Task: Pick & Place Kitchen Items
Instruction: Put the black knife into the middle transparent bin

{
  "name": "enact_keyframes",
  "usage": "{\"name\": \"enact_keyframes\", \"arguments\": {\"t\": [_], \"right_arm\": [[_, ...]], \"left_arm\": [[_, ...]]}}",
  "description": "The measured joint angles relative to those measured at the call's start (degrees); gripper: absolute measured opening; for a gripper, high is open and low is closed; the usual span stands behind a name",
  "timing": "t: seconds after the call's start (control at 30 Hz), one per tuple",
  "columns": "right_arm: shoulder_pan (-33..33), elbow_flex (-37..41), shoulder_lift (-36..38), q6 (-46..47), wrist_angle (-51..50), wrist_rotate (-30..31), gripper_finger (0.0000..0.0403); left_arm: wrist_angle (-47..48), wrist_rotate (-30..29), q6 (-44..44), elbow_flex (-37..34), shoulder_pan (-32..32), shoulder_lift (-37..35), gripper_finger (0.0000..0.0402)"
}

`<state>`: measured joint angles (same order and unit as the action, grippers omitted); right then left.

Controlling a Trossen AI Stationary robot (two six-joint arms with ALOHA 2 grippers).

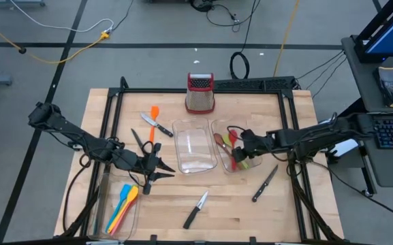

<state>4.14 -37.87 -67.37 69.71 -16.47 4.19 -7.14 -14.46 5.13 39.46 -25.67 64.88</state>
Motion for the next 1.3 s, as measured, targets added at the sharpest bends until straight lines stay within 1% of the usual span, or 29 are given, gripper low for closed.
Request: {"name": "enact_keyframes", "arguments": {"t": [0.1,0.23,0.33,0.47,0.53,0.7,0.83,0.93,1.03,1.13,1.2,1.3], "right_arm": [[0.14,0.00,2.42,-2.55,3.62,0.05,0.0153],[1.69,0.00,6.78,-6.90,5.16,1.38,0.0121],[3.52,0.00,10.09,-10.65,4.72,3.55,0.0087],[7.05,0.04,14.08,-16.29,5.33,3.48,0.0026],[9.35,0.04,15.75,-19.55,5.21,3.35,0.0007],[15.53,0.04,18.36,-27.56,5.46,3.39,0.0012],[20.65,0.04,18.50,-34.91,5.50,3.17,0.0002],[23.90,0.05,17.71,-37.45,6.55,3.06,0.0005],[25.62,0.78,16.10,-39.50,12.06,3.27,0.0012],[25.03,1.95,13.41,-40.98,22.80,2.66,0.0015],[24.54,2.01,11.38,-45.38,28.27,-1.01,0.0015],[24.84,2.05,8.04,-53.91,32.15,-7.50,0.0012]], "left_arm": [[1.86,0.00,2.17,0.00,0.00,0.00,0.0065],[3.65,-0.04,5.53,-0.02,0.00,-0.02,0.0065],[3.59,-0.61,6.01,-0.02,0.00,-0.02,0.0065],[2.49,-1.10,6.01,-0.02,0.55,-0.03,0.0065],[2.47,-1.24,6.10,-0.02,1.03,-0.07,0.0065],[2.40,-1.31,7.12,-0.02,2.23,-0.07,0.0065],[2.41,-1.44,8.51,-0.02,2.83,-0.07,0.0065],[2.39,-1.57,9.53,-0.02,2.86,-0.07,0.0065],[2.39,-1.64,11.12,-0.02,2.86,-0.07,0.0065],[2.30,-2.01,12.74,0.00,2.82,-0.07,0.0065],[2.23,-2.14,13.64,0.02,2.82,-0.07,0.0065],[2.19,-2.15,14.87,0.02,2.82,-0.07,0.0065]]}}
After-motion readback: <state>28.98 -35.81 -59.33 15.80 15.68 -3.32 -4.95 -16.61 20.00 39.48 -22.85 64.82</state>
